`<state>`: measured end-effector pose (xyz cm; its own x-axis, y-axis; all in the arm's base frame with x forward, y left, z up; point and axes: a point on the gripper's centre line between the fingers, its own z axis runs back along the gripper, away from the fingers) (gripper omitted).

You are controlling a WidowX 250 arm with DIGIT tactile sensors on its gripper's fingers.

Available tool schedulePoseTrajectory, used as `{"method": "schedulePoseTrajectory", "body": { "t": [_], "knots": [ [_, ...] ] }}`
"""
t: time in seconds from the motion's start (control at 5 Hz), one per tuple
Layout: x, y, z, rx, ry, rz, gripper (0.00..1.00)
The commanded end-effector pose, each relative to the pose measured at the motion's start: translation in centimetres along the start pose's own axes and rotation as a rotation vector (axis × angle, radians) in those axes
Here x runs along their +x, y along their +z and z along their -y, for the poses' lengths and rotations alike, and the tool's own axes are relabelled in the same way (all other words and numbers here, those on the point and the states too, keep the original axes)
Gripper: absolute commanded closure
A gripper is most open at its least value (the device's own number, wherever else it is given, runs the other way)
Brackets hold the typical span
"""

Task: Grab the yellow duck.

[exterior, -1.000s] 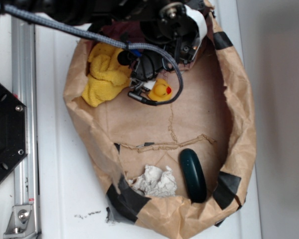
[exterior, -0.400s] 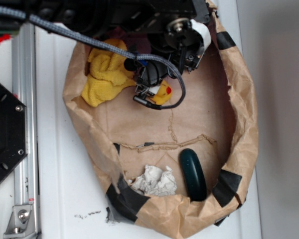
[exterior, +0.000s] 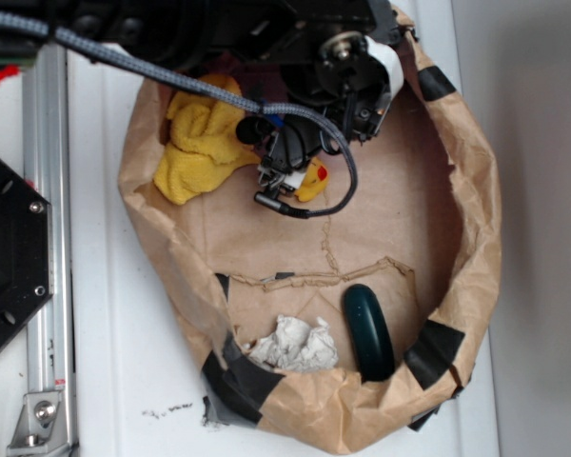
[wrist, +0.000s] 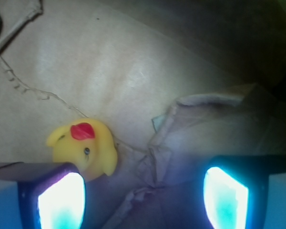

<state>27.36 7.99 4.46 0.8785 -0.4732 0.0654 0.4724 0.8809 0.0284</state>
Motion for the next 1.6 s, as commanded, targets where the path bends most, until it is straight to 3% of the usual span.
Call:
{"method": "schedulePoseTrajectory", "body": {
  "t": [0.0,0.4,0.6,0.8,1.0,1.2,1.4],
  "knots": [
    [1.0,2.0,0.6,0.034,-0.049,0.052,0.00],
    [1.0,2.3,0.8,0.035,-0.053,0.060,0.00],
    [1.0,2.5,0.4,0.052,-0.042,0.078,0.00],
    [1.4,1.7,0.3,0.090,-0.036,0.054,0.00],
    [1.7,1.4,0.4,0.088,-0.040,0.063,0.00],
    [1.8,0.8,0.5,0.058,-0.047,0.064,0.00],
    [1.5,-0.8,0.9,0.013,-0.053,0.013,0.00]
  ]
}}
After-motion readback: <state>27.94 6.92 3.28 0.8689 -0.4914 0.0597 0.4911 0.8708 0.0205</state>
